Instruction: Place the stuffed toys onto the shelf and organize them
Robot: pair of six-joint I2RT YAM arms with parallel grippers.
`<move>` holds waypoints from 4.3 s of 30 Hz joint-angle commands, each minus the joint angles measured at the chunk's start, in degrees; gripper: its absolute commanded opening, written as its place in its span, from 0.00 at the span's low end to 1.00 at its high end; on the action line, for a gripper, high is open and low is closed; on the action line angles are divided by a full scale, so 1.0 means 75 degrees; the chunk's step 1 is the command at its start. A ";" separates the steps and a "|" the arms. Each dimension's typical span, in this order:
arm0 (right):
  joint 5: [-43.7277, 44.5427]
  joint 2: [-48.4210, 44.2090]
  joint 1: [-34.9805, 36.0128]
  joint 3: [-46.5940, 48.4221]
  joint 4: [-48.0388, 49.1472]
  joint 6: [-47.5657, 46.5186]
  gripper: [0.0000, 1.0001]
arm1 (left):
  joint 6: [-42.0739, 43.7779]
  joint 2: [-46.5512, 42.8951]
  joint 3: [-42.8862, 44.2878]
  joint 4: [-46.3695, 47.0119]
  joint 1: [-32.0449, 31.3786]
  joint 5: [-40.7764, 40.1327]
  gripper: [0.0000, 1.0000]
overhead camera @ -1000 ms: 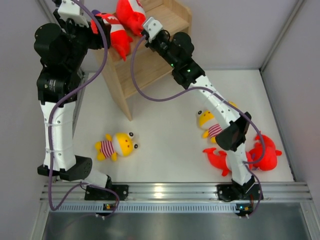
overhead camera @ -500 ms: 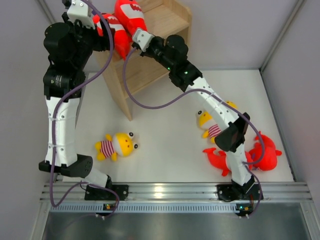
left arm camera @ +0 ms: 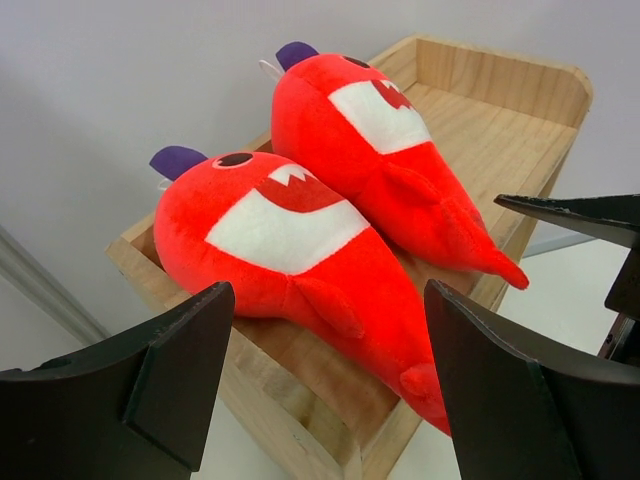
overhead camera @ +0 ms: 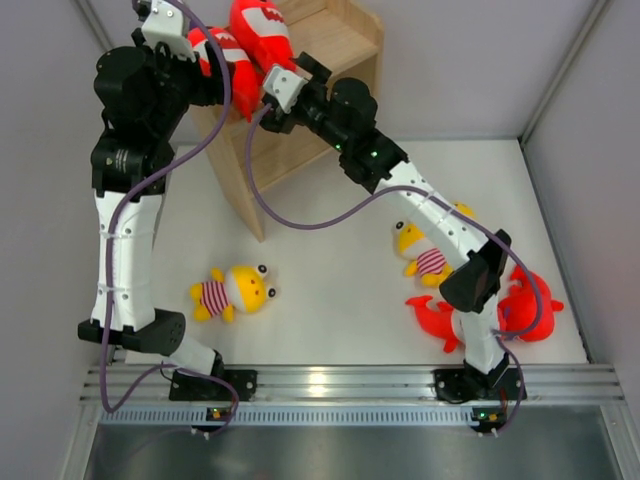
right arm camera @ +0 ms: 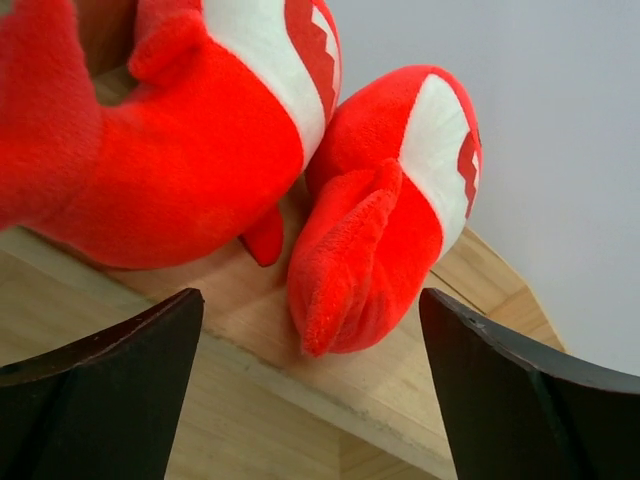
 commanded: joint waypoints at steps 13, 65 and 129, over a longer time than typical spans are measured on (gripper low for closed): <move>0.3999 -0.4429 0.0383 -0.4183 -0.2250 0.4629 0.99 | 0.0721 -0.1613 -0.1813 -0.1367 0.0017 0.1408 0.83; 0.3181 -0.6517 -0.2138 -0.9368 -0.2757 0.8993 0.00 | 0.2362 -0.2458 -0.6337 -0.3478 -0.0358 0.1585 0.74; 0.2970 -0.0293 -0.2114 -0.1853 -0.0895 0.8945 0.55 | 0.2655 -0.2915 -0.6865 -0.3794 -0.0358 0.1023 0.73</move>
